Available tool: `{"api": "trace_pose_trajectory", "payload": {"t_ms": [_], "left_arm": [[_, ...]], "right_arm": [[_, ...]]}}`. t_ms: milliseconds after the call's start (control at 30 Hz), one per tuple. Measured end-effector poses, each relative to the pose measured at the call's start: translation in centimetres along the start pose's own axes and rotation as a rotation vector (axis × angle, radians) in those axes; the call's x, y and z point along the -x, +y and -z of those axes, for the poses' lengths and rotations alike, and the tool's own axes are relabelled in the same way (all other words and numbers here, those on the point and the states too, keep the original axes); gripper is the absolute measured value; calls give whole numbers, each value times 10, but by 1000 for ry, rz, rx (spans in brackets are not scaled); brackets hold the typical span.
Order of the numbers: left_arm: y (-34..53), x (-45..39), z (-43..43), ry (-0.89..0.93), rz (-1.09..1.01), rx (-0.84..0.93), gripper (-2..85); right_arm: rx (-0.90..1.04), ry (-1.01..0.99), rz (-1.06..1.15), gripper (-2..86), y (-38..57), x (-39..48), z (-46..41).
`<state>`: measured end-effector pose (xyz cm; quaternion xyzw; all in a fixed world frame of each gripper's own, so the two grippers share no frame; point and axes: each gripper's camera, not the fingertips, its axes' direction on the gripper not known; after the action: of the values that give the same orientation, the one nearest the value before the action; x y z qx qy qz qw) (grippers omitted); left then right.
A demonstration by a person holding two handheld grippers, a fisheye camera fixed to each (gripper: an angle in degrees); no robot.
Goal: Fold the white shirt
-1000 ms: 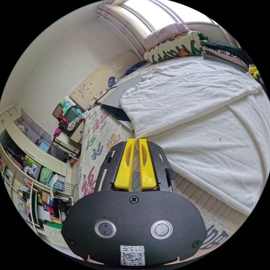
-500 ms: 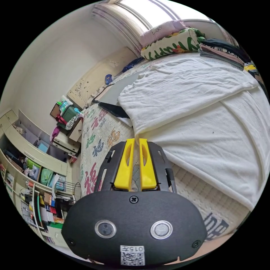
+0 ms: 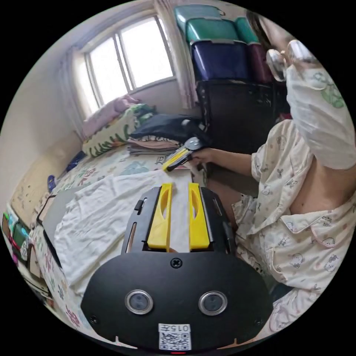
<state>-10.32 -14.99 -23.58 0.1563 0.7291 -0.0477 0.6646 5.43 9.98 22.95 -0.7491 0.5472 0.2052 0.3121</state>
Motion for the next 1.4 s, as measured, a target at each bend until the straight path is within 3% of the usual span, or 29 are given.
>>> {"api": "trace_pose_trajectory", "payload": {"t_ms": [167, 300, 467, 867, 1000, 1133, 1267, 1400], "left_arm": [[-25, 0, -86, -62, 65, 219, 70], [-21, 5, -97, -66, 144, 219, 69], [-24, -11, -127, -127, 142, 291, 67], [-39, -25, -151, -118, 132, 298, 16], [-32, -9, -123, -57, 196, 180, 16], [1, 48, -56, -221, 411, 28, 25], [40, 132, -26, -539, 547, 65, 54], [60, 217, -28, -701, 656, 123, 77]], "right_arm": [[-85, -19, -61, 0, 18, -17, 34], [-126, 17, -44, -1, 31, -15, 53], [-136, -88, -90, -1, 46, -49, 69], [-145, -51, -117, -2, 105, -71, 72], [-146, -96, -110, 3, 129, -84, 75], [-201, -30, -130, 19, 154, -131, 106], [-265, -35, -118, 64, 115, -163, 100], [-272, -32, -46, 77, 47, -165, 32]]}}
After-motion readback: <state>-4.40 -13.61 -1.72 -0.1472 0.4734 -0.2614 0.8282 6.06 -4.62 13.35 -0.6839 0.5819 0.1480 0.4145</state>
